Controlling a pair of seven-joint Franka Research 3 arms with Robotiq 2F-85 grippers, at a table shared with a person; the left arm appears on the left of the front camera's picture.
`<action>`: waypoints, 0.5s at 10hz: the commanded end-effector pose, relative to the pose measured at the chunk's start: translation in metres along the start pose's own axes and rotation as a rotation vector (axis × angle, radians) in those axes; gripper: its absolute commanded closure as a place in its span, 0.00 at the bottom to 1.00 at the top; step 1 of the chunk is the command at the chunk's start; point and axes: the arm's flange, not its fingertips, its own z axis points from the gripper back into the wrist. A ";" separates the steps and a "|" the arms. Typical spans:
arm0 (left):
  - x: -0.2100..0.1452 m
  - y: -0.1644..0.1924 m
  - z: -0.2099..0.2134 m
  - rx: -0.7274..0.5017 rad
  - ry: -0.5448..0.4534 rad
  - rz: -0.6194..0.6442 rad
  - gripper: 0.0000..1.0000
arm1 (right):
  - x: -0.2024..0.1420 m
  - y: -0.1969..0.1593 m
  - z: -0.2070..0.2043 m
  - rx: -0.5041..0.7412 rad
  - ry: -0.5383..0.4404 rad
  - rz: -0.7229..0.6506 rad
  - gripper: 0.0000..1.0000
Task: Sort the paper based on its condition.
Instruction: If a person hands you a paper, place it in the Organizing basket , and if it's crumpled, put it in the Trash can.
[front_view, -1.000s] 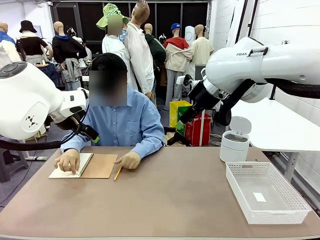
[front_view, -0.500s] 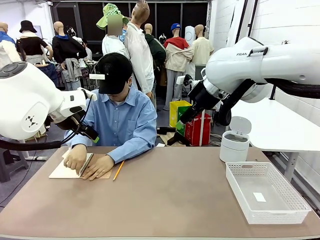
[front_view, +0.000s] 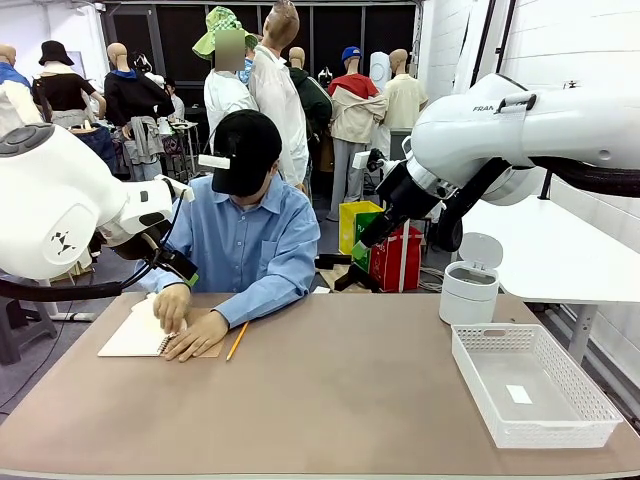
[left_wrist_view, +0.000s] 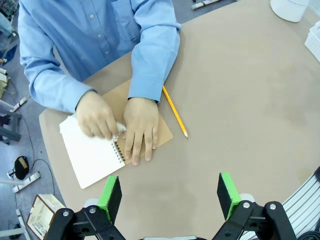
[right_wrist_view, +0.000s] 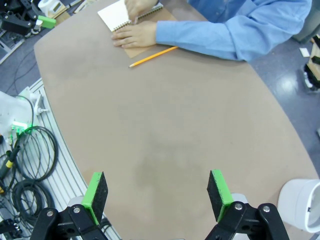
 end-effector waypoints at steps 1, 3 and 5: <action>-0.001 0.000 0.000 -0.002 0.005 0.000 0.00 | -0.001 0.000 -0.001 0.003 0.004 -0.003 0.00; -0.001 0.000 0.000 -0.002 0.005 0.000 0.00 | -0.001 0.000 -0.001 0.003 0.004 -0.003 0.00; -0.001 0.000 0.000 -0.002 0.005 0.000 0.00 | -0.001 0.000 -0.001 0.003 0.004 -0.003 0.00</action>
